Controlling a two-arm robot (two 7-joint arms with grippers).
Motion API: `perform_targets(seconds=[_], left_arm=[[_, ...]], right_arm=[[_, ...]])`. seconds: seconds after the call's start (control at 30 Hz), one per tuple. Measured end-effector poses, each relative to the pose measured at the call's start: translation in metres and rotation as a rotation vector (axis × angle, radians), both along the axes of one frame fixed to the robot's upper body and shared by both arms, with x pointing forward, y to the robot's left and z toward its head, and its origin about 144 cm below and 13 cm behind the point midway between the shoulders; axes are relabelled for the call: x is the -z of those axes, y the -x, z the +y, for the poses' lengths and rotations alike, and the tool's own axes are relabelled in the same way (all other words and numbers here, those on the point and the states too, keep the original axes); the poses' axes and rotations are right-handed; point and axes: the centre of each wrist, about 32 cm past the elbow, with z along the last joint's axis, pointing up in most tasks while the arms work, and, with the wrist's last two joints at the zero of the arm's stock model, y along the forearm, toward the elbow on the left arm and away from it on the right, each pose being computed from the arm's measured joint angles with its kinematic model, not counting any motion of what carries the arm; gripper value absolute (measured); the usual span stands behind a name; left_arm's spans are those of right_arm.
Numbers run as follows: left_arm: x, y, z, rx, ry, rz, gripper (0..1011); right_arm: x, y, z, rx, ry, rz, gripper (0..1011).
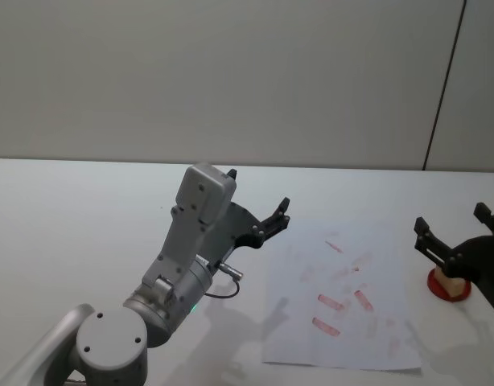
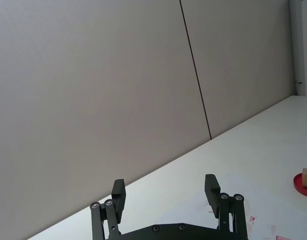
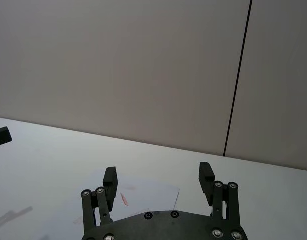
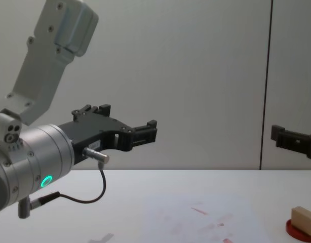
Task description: Use the one hand to pick up the stamp and affix it onto the A4 paper.
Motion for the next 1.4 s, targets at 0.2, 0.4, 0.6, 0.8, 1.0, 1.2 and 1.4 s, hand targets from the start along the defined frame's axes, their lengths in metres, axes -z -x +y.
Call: perform_targets(seconds=[0.2, 0.4, 0.6, 0.8, 1.0, 1.2, 1.4], left_arm=[[0.0, 0.0, 0.0, 0.0, 0.0, 0.0, 1002], [0.0, 0.0, 0.0, 0.0, 0.0, 0.0, 1002], [0.0, 0.0, 0.0, 0.0, 0.0, 0.0, 1002], [0.0, 0.0, 0.0, 0.0, 0.0, 0.0, 1002], [0.0, 0.0, 0.0, 0.0, 0.0, 0.0, 1002], [0.0, 0.0, 0.0, 0.0, 0.0, 0.0, 1002], [0.0, 0.0, 0.0, 0.0, 0.0, 0.0, 1002]], right_arm=[[0.0, 0.0, 0.0, 0.0, 0.0, 0.0, 1001], [0.0, 0.0, 0.0, 0.0, 0.0, 0.0, 1001], [0.0, 0.0, 0.0, 0.0, 0.0, 0.0, 1001], [0.0, 0.0, -0.001, 0.0, -0.001, 0.008, 1001], [0.001, 0.0, -0.004, 0.003, 0.003, 0.048, 1001], [0.002, -0.001, -0.011, 0.013, 0.025, 0.112, 1001], [0.001, -0.003, -0.02, 0.029, 0.073, 0.186, 1001]])
